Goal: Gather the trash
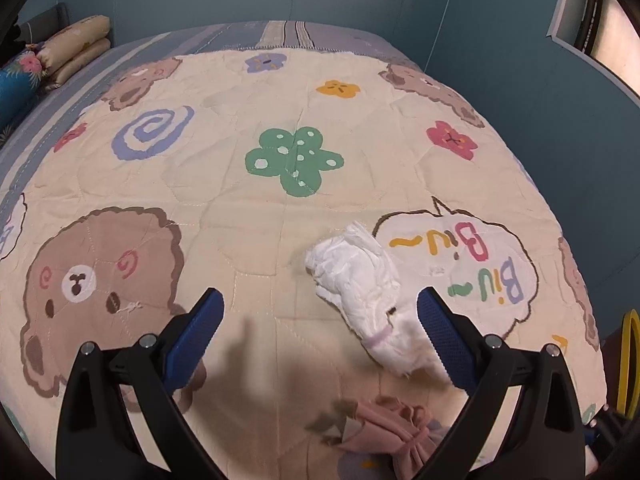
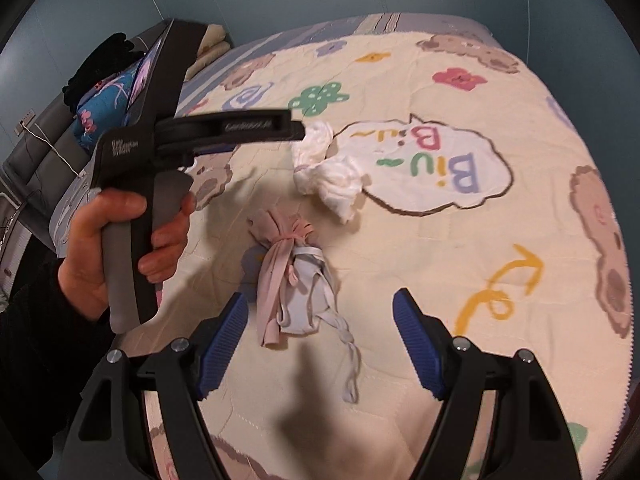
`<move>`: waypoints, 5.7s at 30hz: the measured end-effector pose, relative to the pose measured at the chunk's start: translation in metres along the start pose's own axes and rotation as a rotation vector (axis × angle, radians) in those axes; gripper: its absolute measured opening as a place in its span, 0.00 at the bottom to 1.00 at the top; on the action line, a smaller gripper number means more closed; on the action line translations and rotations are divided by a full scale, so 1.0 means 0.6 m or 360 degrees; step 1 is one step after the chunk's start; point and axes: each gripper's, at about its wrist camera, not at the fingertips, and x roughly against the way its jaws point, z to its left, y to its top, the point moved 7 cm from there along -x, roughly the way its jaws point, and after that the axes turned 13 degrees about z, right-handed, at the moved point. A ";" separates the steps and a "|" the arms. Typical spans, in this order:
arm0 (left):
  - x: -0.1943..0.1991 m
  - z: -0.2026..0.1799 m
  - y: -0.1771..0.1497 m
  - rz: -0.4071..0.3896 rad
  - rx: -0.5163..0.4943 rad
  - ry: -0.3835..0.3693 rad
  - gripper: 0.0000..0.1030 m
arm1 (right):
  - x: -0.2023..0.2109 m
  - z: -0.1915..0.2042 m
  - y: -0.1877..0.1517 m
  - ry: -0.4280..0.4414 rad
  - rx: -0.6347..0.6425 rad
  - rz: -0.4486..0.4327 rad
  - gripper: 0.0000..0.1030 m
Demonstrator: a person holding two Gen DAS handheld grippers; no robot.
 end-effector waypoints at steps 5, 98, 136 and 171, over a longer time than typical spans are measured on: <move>-0.033 0.002 0.020 0.0017 -0.0014 -0.0033 0.90 | -0.036 0.002 0.015 -0.0017 -0.0012 0.0056 0.69; 0.294 -0.777 -0.274 -0.0185 -0.1153 -0.0688 0.16 | 0.468 -0.502 -0.380 -0.0584 -0.0915 -0.0521 0.11; 0.121 -0.893 -0.279 0.0122 -0.1032 -0.0727 0.16 | 0.432 -0.607 -0.367 -0.0554 -0.1126 -0.0426 0.12; 0.148 -0.793 -0.257 0.0090 -0.0825 -0.0717 0.57 | 0.472 -0.553 -0.385 -0.0557 -0.1137 -0.0502 0.36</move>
